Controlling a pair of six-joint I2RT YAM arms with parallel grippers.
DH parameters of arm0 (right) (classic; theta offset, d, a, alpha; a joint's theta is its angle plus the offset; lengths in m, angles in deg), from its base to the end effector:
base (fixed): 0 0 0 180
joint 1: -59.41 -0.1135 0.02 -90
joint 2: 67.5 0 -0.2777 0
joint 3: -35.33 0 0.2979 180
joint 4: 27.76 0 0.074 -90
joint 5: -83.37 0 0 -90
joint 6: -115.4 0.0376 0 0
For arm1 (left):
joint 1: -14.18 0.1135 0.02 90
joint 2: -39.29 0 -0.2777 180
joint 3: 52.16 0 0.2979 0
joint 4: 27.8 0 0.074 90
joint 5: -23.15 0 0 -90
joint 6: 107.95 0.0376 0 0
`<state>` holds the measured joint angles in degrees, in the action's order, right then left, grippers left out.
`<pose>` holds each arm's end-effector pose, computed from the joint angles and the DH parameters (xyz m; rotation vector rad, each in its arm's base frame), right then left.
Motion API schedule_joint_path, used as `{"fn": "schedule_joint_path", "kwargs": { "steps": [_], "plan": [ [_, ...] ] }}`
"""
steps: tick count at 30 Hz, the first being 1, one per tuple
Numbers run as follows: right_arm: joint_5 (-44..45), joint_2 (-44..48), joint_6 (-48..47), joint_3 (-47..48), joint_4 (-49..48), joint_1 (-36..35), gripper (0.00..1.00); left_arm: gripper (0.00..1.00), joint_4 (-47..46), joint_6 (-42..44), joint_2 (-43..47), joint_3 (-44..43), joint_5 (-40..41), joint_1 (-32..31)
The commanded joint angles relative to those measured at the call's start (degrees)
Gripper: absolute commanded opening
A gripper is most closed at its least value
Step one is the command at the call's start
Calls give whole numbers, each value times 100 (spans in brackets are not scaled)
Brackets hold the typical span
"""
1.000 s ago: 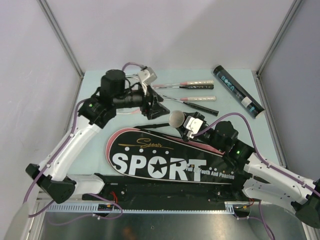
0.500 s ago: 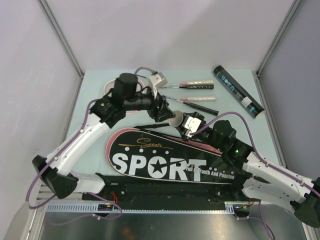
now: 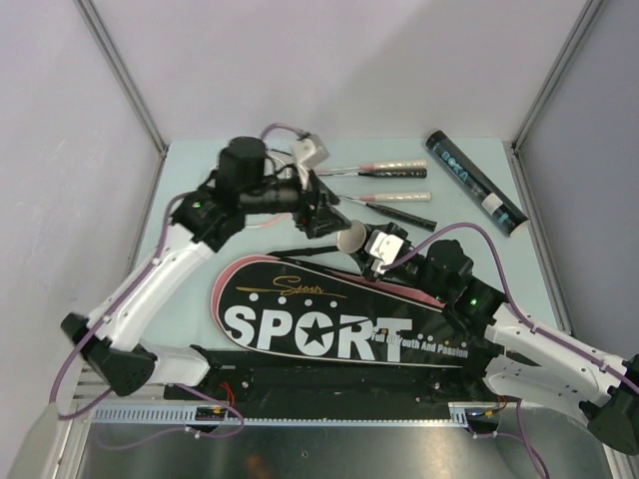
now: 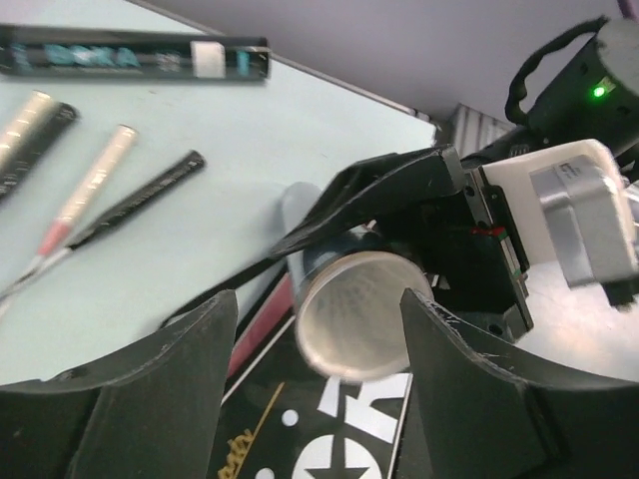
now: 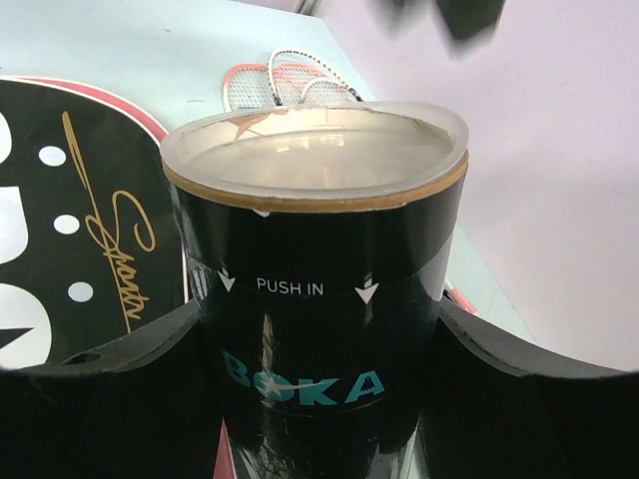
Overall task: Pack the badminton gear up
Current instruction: Place the shuttle tube at the center of the board.
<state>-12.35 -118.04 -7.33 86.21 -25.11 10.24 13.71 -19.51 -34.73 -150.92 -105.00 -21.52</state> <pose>0.1624 0.1937 0.3252 -1.1186 1.1707 0.3021 0.2408 -0.2017 0.4753 1.0111 1.6513 -1.0597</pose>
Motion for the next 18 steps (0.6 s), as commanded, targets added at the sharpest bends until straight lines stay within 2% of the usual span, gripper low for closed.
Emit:
{"fn": "schedule_joint_path", "kwargs": {
  "steps": [1, 4, 9, 12, 13, 15, 16, 18],
  "plan": [
    [-70, 97, 135, 283, -518, -32, 2, 71, -9, 68, -795, -75, 97, -586],
    [26, 71, 118, 283, -500, -23, 2, 70, -1, 121, -1018, -93, 396, -728],
    [500, -43, 21, 283, -273, 406, 2, 73, -18, -97, -141, -76, 1036, -228],
    [826, -324, -66, 379, 68, 828, 1, 77, -141, -274, 623, -59, 2466, -174],
    [992, -472, -215, 406, 167, 1134, 1, 87, -298, -309, 782, 125, 3175, -174],
    [1126, -894, -278, 406, 282, 1618, 1, 88, -466, -414, 1255, 441, 3751, -130],
    [1143, -1044, -269, 450, 256, 2195, 1, 89, -667, -432, 1389, 852, 4049, -104],
    [1134, -1579, -286, 651, 80, 2717, 2, 89, -826, -502, 1705, 1276, 3965, 10]
  ]
}}
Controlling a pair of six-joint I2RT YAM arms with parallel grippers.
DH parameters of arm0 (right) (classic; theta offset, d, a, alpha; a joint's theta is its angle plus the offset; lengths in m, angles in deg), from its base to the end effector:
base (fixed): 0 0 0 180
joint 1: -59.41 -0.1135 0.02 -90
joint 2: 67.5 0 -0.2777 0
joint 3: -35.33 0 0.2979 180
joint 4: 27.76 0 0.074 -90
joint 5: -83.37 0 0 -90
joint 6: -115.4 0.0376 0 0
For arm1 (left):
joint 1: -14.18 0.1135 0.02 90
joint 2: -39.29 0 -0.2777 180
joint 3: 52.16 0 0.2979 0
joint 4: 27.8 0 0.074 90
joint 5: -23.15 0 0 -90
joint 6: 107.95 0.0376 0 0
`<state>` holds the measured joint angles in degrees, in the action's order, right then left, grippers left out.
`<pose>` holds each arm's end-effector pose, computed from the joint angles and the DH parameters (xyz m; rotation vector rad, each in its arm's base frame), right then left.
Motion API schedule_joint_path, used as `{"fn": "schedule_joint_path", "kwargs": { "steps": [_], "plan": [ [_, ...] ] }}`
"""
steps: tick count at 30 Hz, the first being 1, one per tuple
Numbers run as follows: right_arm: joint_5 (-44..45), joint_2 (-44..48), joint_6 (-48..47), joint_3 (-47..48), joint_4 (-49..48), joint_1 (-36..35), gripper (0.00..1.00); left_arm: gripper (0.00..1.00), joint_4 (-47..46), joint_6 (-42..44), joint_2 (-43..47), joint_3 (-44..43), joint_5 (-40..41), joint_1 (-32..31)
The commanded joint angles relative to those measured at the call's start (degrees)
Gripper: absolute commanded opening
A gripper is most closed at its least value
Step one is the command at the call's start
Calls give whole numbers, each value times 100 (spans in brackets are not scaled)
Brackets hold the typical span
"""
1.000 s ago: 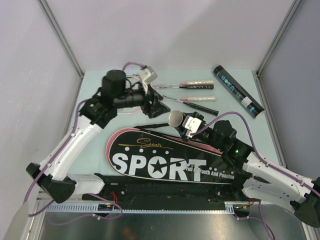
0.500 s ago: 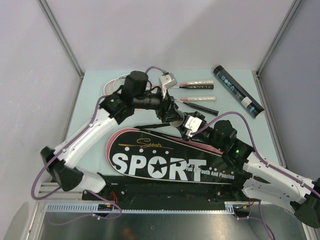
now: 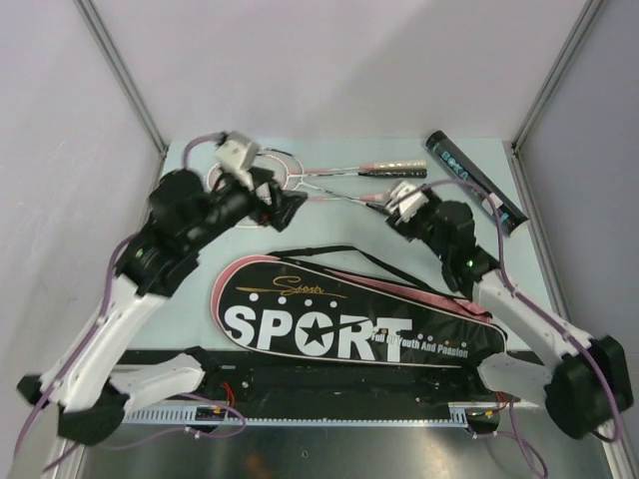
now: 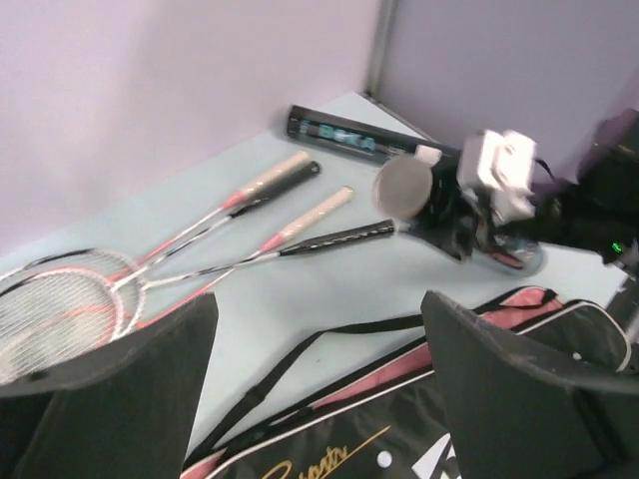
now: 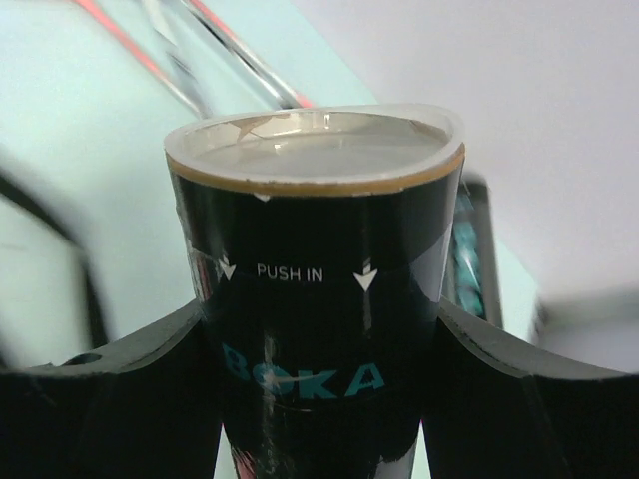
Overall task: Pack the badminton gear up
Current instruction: Place the shuttle tube at the center of the board.
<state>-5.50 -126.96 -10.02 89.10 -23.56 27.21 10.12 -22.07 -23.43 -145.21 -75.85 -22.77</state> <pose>0.2418 0.1514 0.3040 -0.9582 1.4568 -0.0584 0.2043 -0.1610 0.4961 0.6077 1.6379 -0.6637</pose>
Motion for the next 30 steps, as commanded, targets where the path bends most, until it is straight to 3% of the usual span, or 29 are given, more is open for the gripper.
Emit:
{"fn": "schedule_joint_path", "kwargs": {
  "steps": [1, 5, 9, 15, 18, 21, 22, 23, 25, 30],
  "plan": [
    [441, -881, -35, 460, -93, 1206, 2, 89, -555, -256, 637, 1055, 997, 135],
    [169, -2216, 236, 1153, -708, 2181, 3, 90, -811, -273, 761, 1787, 952, -31],
    [133, -3962, 693, 1821, -1358, 2429, 2, 89, -838, -667, 489, 1982, 953, -102],
    [257, -5478, 738, 2859, -1482, 2876, 15, 92, -479, -1196, -406, 1973, 74, -67],
    [258, -6094, 598, 3667, -894, 3035, 29, 89, -380, -1389, -759, 2007, -198, -67],
    [37, -6262, 624, 4125, -349, 3080, 60, 85, -372, -1609, -970, 2218, -348, -67],
    [-41, -6262, 607, 4221, 61, 3080, 75, 85, -363, -1714, -1031, 2271, -366, -67],
    [-34, -6218, 702, 4362, 204, 3054, 82, 84, -372, -1732, -1110, 2385, -418, -67],
    [36, -5974, 1139, 4512, 729, 2975, 99, 73, -380, -1733, -1198, 2500, -839, -84],
    [378, -5209, 2328, 4593, 2154, 2467, 100, 76, -609, -1574, -1252, 3000, -841, -435]
  ]
}}
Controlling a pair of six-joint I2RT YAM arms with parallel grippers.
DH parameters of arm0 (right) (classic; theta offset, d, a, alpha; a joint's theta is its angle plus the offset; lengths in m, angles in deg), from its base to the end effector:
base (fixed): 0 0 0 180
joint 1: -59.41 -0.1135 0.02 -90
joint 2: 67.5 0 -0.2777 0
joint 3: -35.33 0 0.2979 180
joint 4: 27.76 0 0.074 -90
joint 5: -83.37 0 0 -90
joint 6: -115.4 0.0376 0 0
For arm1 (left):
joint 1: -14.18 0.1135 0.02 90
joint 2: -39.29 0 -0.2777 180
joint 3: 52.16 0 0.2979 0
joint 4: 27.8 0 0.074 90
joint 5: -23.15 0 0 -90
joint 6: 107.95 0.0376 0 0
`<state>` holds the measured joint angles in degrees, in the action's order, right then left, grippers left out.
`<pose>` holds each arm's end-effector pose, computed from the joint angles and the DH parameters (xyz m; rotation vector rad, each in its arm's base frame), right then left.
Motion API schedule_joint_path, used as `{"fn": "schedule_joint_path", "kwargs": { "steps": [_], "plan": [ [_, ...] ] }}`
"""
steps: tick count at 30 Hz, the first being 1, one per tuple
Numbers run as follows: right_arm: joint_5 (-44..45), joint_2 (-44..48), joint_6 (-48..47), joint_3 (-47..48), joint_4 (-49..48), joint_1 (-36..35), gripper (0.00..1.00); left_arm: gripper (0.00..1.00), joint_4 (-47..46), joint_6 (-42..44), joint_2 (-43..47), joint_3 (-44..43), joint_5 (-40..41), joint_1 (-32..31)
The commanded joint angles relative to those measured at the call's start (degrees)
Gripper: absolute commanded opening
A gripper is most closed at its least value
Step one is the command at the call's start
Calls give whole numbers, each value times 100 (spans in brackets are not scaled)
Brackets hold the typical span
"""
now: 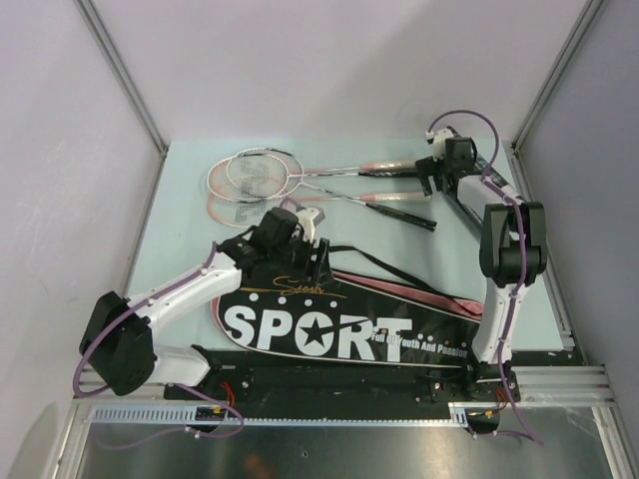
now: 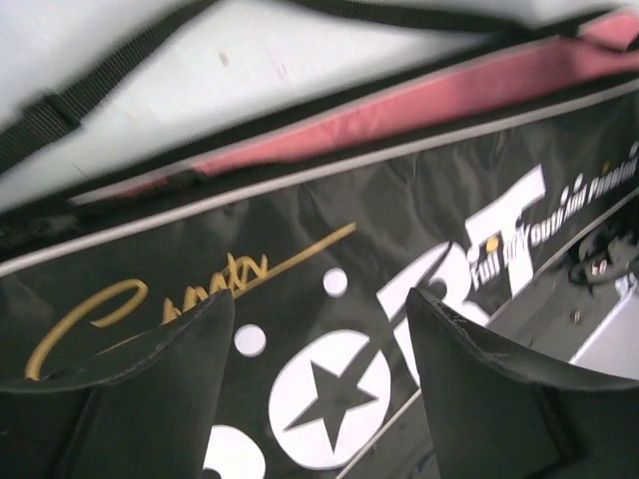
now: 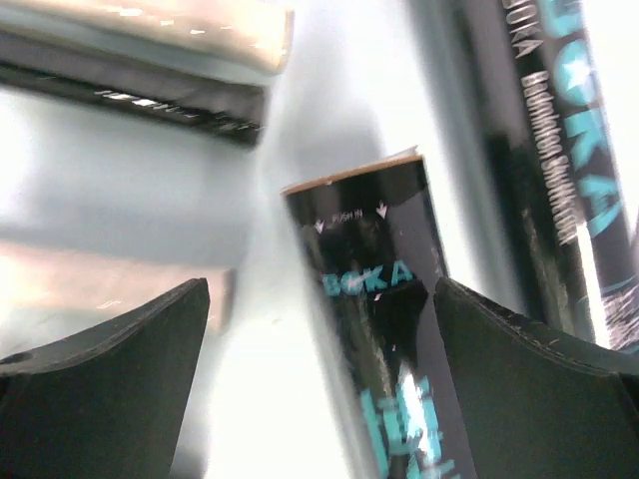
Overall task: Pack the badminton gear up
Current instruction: Place the shuttle tube at the center of the board, then open the racket bag at the center of the board.
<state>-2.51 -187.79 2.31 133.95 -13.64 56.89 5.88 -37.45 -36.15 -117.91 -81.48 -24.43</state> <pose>0.5270 0.0205 0.1781 -0.4496 2.1613 -0.2798 0.2473 -0.2097 0.2563 0.5369 2.3783 -0.7827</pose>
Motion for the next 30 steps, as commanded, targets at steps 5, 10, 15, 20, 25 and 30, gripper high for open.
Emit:
{"fn": "schedule_joint_path", "kwargs": {
  "steps": [5, 10, 15, 20, 25, 30],
  "plan": [
    [-1140, 1858, 1211, -596, 1971, -1574, 100, 76, -387, -272, 669, 797, 258, -375],
    [-4611, 2018, 666, -1334, 2509, -2216, 83, 78, -641, -843, 1889, 1334, 918, -261],
    [-4982, 1554, 376, -1370, 3106, -2595, 72, 81, -668, -1055, 2867, 1756, 1314, -130],
    [-4718, 1491, 358, -1633, 3213, -2701, 68, 83, -668, -1099, 3334, 1880, 1279, -77],
    [-4824, 1456, 367, -1906, 3046, -2823, 62, 83, -668, -1081, 3176, 1810, 1156, -41],
    [-4965, 1394, 472, -2160, 2765, -2955, 58, 83, -660, -1116, 2956, 1686, 1041, -24]
  ]
}}
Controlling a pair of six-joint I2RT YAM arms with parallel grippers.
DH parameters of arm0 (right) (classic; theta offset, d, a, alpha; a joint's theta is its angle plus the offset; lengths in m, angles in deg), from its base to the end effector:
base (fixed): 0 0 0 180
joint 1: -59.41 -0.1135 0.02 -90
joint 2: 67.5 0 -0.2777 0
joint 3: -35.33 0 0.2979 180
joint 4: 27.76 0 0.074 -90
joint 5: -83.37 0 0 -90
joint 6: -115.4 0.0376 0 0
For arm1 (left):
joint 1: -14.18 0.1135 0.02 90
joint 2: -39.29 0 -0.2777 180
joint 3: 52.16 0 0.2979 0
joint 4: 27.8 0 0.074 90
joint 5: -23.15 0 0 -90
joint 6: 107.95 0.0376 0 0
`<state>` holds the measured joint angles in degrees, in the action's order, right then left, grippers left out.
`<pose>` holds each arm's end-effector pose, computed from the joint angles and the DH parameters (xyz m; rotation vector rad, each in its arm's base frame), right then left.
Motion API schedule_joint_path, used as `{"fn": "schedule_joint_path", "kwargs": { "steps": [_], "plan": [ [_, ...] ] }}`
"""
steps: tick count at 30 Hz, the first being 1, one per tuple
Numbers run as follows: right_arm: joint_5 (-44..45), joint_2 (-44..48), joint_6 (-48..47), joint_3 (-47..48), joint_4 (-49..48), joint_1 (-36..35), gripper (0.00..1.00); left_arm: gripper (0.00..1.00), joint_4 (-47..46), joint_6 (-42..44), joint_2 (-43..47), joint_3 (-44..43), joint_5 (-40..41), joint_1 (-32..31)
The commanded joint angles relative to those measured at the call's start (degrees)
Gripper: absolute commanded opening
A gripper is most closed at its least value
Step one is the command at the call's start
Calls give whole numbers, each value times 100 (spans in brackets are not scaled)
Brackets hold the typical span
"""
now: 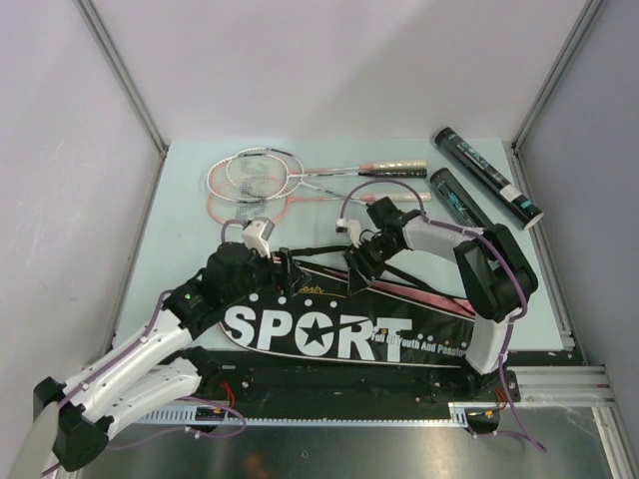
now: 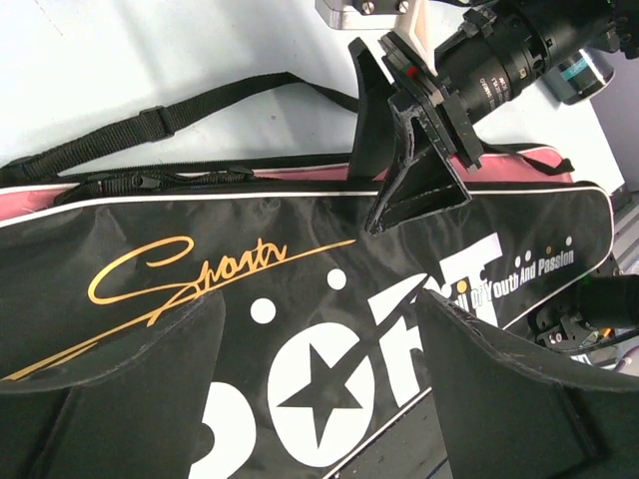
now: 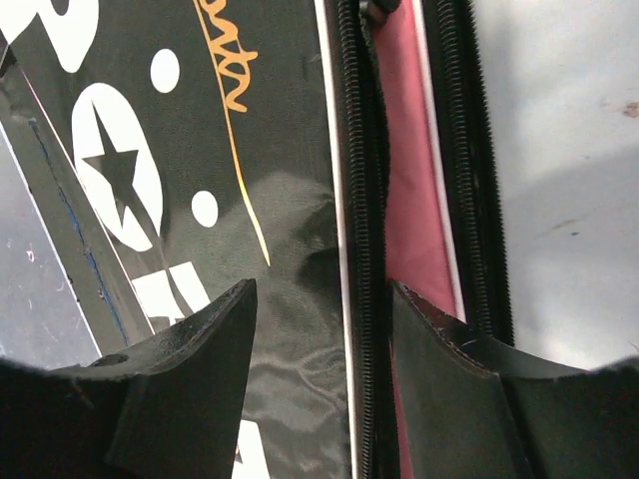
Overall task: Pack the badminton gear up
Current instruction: Open the racket bag at the center of the board.
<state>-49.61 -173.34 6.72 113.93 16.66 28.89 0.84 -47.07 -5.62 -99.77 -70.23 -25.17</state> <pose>0.3252 0.2215 0.1479 -1.2797 2.3830 1.1021 0.1696 -0.1420 0.2748 0.2280 2.1080 -0.7978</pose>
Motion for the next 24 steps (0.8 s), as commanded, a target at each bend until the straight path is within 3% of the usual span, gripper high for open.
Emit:
{"fn": "schedule_joint_path", "kwargs": {
  "steps": [1, 4, 5, 10, 14, 16, 17, 18, 19, 21, 24],
  "plan": [
    [-185, -77, 74, -194, -308, -190, 57, 84, -155, -198, -141, -154, -75, 51],
    [113, -16, 267, -325, -642, -322, 43, 87, -146, -654, -395, -242, -573, 252],
    [262, 159, 486, -352, -904, -349, 22, 88, -137, -926, -457, -277, -724, 409],
    [1230, 1389, 996, -335, -1485, -551, 0, 86, 56, -1534, -756, -820, -1515, 929],
    [2020, 2128, 2243, -335, -2162, -516, 0, 79, 205, -1693, -537, -1427, -1448, 1035],
    [2731, 2182, 3026, -343, -2713, -682, 0, 71, 328, -1571, -336, -1856, -1028, 1044],
    [3543, 2191, 3211, -378, -2961, -770, 0, 71, 538, -1587, -291, -1990, -868, 1044],
    [3847, 2173, 3691, -440, -3216, -867, 0, 73, 688, -1605, -299, -2252, -701, 1052],
    [3937, 2138, 3774, -579, -4106, -946, 0, 78, 907, -1727, -387, -2394, -508, 1105],
    [4867, 1876, 3549, -572, -5031, -1428, 0, 89, 1408, -1842, -545, -2710, 81, 1114],
    [5178, 1437, 3398, -546, -5878, -1808, 0, 100, 1638, -1957, -1080, -3140, 329, 1158]
  ]
}}
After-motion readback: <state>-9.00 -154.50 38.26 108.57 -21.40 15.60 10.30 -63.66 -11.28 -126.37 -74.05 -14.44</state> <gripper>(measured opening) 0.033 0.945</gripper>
